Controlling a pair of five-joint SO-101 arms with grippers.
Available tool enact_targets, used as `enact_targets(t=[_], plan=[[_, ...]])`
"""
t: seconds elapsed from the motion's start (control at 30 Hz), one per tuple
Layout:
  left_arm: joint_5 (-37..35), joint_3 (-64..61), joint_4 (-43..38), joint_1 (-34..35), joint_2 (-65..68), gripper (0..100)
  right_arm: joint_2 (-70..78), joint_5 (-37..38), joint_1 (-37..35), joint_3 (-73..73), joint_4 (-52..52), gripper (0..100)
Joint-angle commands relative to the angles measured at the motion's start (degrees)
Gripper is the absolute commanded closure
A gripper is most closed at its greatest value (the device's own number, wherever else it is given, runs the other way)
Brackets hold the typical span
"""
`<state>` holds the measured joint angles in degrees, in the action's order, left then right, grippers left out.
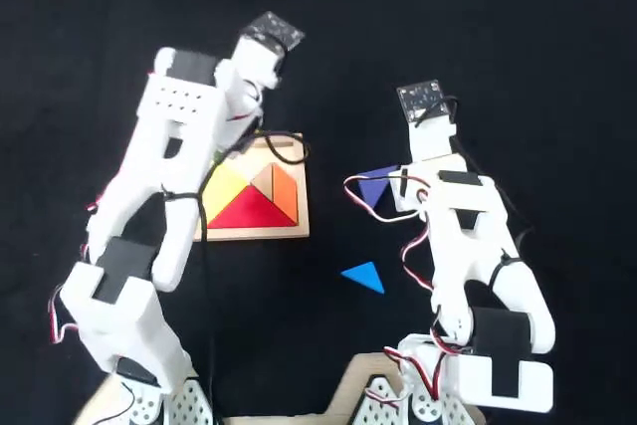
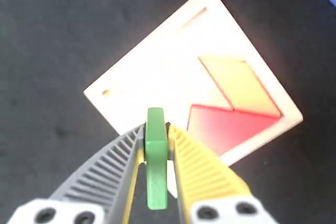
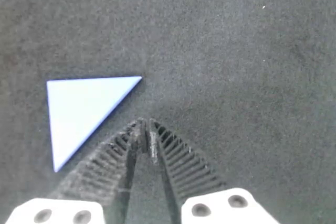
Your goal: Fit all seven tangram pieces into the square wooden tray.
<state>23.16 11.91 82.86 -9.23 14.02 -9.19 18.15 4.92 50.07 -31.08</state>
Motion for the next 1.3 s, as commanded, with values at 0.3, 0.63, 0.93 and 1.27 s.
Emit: enact_targets(t=[0.3,0.63,0.93,1.27], plan=[[-3.87,10.86,-0.7,-5.58,16.44,97,-0.04,0.0,-1.05,-0.13,0.97,98.7],[-6.24,17.63,-0.26,-4.62,21.71,97,-0.04,0.0,-1.05,-0.13,0.97,98.7],[-6.33,17.54,-0.53,-4.53,23.74,97,-0.04,0.0,-1.05,-0.13,0.97,98.7],[-6.24,17.63,0.79,-4.44,23.82,96,-0.04,0.0,-1.05,-0.13,0.97,98.7]])
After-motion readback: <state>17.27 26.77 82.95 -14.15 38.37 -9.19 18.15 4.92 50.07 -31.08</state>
